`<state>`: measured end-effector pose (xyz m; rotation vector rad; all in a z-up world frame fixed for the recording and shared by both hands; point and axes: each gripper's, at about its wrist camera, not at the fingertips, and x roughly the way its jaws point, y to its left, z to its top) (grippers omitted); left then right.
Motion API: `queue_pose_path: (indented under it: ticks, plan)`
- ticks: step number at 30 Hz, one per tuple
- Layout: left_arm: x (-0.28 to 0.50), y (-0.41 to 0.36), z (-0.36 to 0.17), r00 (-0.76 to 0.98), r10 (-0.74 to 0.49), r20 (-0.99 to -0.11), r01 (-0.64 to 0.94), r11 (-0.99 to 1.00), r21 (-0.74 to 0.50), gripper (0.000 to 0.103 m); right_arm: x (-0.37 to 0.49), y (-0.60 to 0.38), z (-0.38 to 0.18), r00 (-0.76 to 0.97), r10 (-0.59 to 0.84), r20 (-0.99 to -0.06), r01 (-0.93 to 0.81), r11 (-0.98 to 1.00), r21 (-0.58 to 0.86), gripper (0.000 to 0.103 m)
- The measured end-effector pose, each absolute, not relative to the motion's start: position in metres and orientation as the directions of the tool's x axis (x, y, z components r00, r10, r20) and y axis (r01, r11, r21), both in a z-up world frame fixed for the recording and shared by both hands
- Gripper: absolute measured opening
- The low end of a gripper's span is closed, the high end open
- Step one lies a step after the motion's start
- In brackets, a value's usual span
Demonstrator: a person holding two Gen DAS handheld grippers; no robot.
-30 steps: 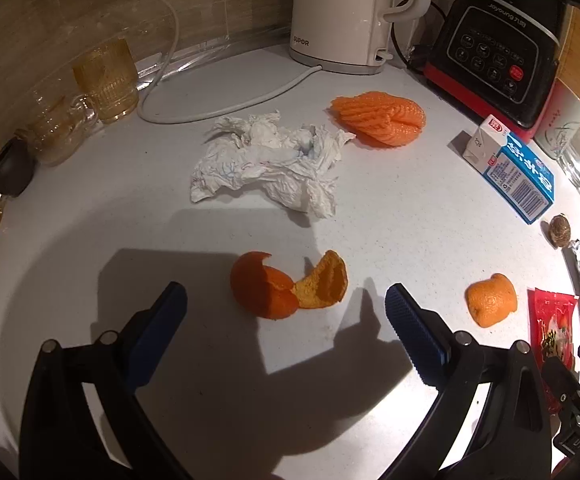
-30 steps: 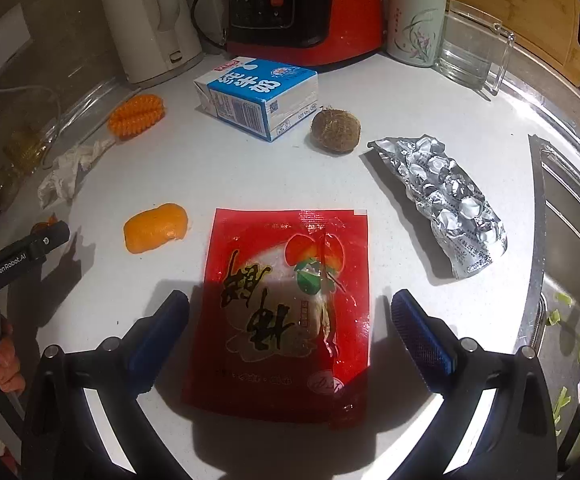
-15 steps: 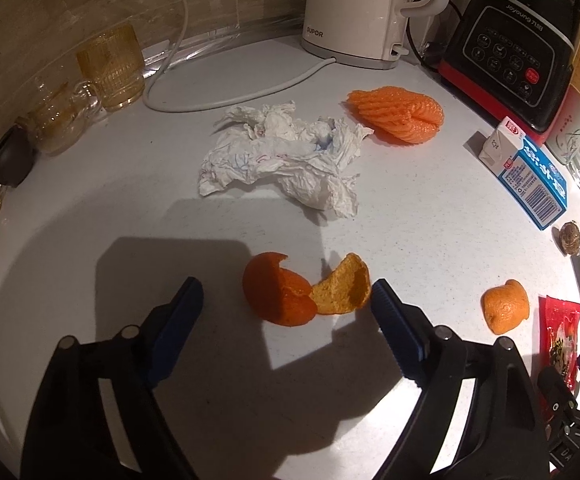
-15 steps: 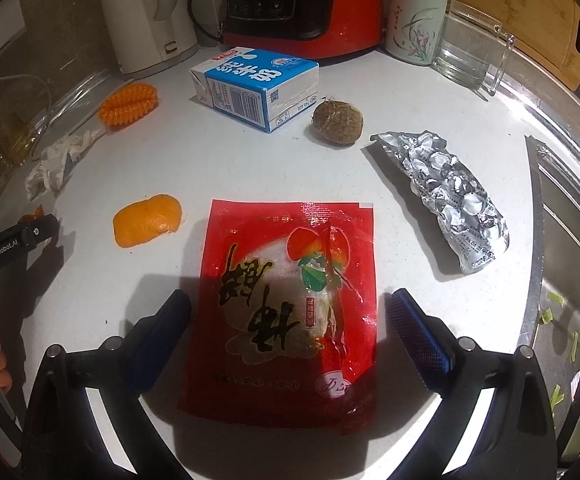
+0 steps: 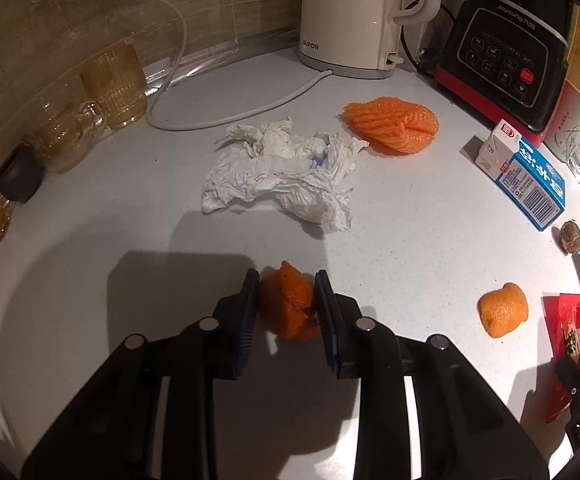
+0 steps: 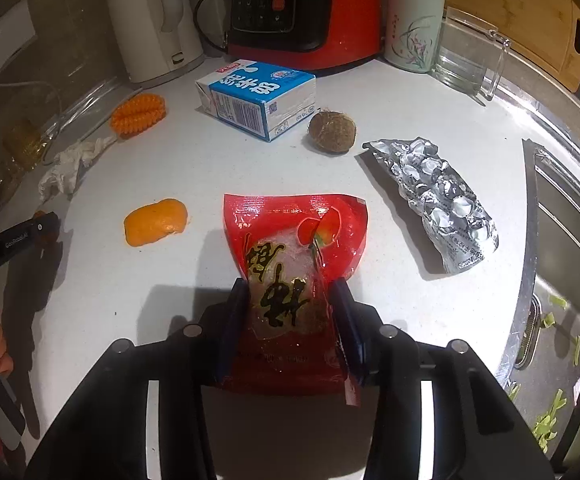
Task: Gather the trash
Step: 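Grasp the orange peel with the left tool while the right tool grasps the red snack bag, then carry the orange peel and red snack bag down and release both into the green basket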
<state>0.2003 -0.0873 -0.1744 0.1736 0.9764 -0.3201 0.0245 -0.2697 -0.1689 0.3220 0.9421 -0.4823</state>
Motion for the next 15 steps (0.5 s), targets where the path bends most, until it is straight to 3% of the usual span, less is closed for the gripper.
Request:
queue_pose_path:
  ticks: [15]
  plan:
    - [0.187, -0.083, -0.151, 0.526, -0.232, -0.818, 0.383, 0.924, -0.015, 0.027, 0.011, -0.27, -0.151, 0.541, -0.235, -0.808, 0.525, 0.844, 0.106, 0.038]
